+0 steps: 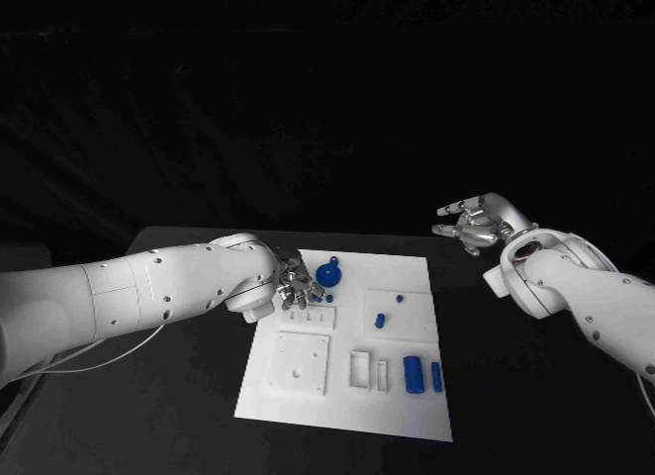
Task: Assemble the parts on the task board
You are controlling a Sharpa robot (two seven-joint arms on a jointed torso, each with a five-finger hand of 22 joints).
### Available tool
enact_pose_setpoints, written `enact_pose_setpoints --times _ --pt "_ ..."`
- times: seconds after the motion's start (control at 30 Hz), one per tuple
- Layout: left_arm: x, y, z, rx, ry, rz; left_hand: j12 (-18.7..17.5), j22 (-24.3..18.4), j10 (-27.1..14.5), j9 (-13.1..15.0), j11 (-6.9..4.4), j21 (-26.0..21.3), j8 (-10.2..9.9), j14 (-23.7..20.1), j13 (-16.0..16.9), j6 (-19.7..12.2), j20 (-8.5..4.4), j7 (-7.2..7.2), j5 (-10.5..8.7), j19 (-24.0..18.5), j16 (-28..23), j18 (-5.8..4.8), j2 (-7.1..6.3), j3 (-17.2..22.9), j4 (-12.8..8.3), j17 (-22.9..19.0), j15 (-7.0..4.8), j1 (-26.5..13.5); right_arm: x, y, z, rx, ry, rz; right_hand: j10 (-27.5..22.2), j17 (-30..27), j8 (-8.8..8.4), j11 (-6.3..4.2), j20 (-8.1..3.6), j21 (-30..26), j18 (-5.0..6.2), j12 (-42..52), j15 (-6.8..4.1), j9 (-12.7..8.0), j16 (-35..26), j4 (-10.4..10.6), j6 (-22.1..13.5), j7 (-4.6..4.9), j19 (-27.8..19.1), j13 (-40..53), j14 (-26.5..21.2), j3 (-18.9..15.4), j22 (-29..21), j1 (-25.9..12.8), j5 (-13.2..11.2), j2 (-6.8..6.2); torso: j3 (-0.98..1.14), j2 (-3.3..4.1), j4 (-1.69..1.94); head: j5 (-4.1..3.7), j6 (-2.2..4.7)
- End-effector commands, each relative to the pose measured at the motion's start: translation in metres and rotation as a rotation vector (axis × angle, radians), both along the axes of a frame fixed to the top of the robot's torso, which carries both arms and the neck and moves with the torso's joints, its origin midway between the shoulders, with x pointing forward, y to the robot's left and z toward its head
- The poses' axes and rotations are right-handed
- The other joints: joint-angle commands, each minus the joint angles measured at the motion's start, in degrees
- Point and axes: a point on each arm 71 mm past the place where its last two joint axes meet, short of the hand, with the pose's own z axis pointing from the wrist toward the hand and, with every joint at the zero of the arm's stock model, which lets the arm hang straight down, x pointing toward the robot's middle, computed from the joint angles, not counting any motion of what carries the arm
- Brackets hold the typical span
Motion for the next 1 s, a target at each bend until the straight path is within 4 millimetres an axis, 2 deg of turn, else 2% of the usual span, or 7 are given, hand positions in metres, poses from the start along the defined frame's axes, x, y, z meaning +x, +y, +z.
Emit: enact_pose_setpoints --times 0.03,0.17,0.23,0.33,0.4,0.63,1.0 --pt "-0.002 0.002 -0.004 0.046 -0.035 -0.006 0.28 0.18 2.39 3.05 -0.27 -0.28 0.08 0.29 0.05 2.13 -0.02 -1.82 0.19 0.26 0.20 -0.31 0.48 6.56 -7.08 0.06 -0.19 -0.16 0.005 -0.007 0.007 0.148 -0.012 -0.033 -0.76 0.13 -0.08 -0.43 -0.03 -0.15 1.06 0.32 -0.17 0.04 -0.38 -0.23 0.24 0.01 3.15 -0.11 0.17 -0.07 2.05 -0.38 0.28 0.22 0.09 -0.23 0.41 0.17 -0.71" --pt "-0.006 0.006 -0.013 0.057 -0.030 -0.003 0.29 0.41 2.39 2.96 -0.27 -0.49 0.04 0.34 0.07 2.14 -0.03 -1.82 0.18 0.36 0.19 -0.30 0.48 6.54 -7.15 0.03 -0.19 -0.14 0.012 -0.016 0.017 0.165 -0.034 -0.060 -0.64 0.48 -0.07 -0.43 -0.02 -0.09 1.04 0.62 -0.15 0.05 -0.32 -0.36 0.42 -0.03 3.16 -0.19 0.27 -0.15 1.97 -0.46 0.53 0.32 0.03 -0.29 0.60 -0.12 -0.94" --pt "-0.007 0.007 -0.016 0.059 -0.034 -0.001 0.31 0.50 2.41 2.94 -0.29 -0.56 0.05 0.38 0.09 2.16 -0.03 -1.83 0.21 0.41 0.21 -0.30 0.43 6.49 -7.15 0.02 -0.20 -0.16 0.015 -0.019 0.024 0.177 -0.049 -0.071 -0.67 0.52 -0.08 -0.43 -0.03 -0.09 1.06 0.64 -0.17 0.04 -0.39 -0.42 0.42 -0.03 3.15 -0.27 0.26 -0.15 1.93 -0.47 0.75 0.33 -0.07 -0.23 0.47 0.08 -1.09" --pt "-0.009 0.008 -0.019 0.062 -0.037 0.001 0.34 0.58 2.43 2.90 -0.30 -0.62 0.04 0.41 0.10 2.18 -0.03 -1.83 0.22 0.46 0.21 -0.30 0.44 6.48 -7.14 0.02 -0.21 -0.15 0.019 -0.024 0.031 0.191 -0.066 -0.089 -0.67 0.70 -0.08 -0.44 -0.03 -0.06 1.06 0.70 -0.17 0.04 -0.37 -0.55 0.46 -0.04 3.15 -0.36 0.31 -0.19 1.87 -0.51 0.99 0.33 0.05 -0.16 0.37 0.16 -1.23" --pt "-0.009 0.008 -0.020 0.066 -0.041 -0.001 0.34 0.58 2.43 2.90 -0.30 -0.62 0.04 0.41 0.10 2.18 -0.03 -1.83 0.22 0.46 0.21 -0.30 0.44 6.48 -7.14 0.02 -0.21 -0.15 0.020 -0.026 0.034 0.195 -0.073 -0.099 -0.61 0.76 -0.08 -0.45 -0.03 -0.08 1.07 0.81 -0.17 0.05 -0.36 -0.60 0.47 -0.05 3.15 -0.33 0.33 -0.26 1.84 -0.55 1.13 0.30 0.00 -0.21 0.32 0.14 -1.37" --pt "-0.012 0.008 -0.022 0.085 -0.061 -0.021 0.48 1.49 2.46 2.52 -0.34 -1.43 0.06 0.50 0.16 2.26 -0.07 -1.86 0.21 0.83 0.31 -0.33 0.34 6.32 -7.09 0.01 -0.24 -0.02 0.023 -0.033 0.036 0.207 -0.081 -0.129 -0.60 0.93 -0.08 -0.46 -0.05 0.06 1.09 0.90 -0.19 0.05 -0.39 -0.67 0.56 -0.07 3.16 -0.42 0.38 -0.38 1.79 -0.73 1.58 0.33 -0.11 -0.28 0.37 0.08 -1.71" --pt "-0.016 0.007 -0.026 0.093 -0.058 -0.036 0.60 2.40 2.43 1.91 -0.36 -2.30 0.01 0.58 0.19 2.26 -0.09 -1.83 0.05 1.23 0.33 -0.37 0.23 6.19 -6.81 -0.01 -0.26 0.31 0.025 -0.034 0.035 0.210 -0.070 -0.135 -0.62 1.08 -0.09 -0.47 -0.05 0.14 1.12 1.00 -0.20 0.05 -0.51 -0.69 0.63 -0.09 3.14 -0.53 0.40 -0.68 1.69 -0.90 1.86 0.34 -0.07 -0.26 0.36 0.03 -1.81"
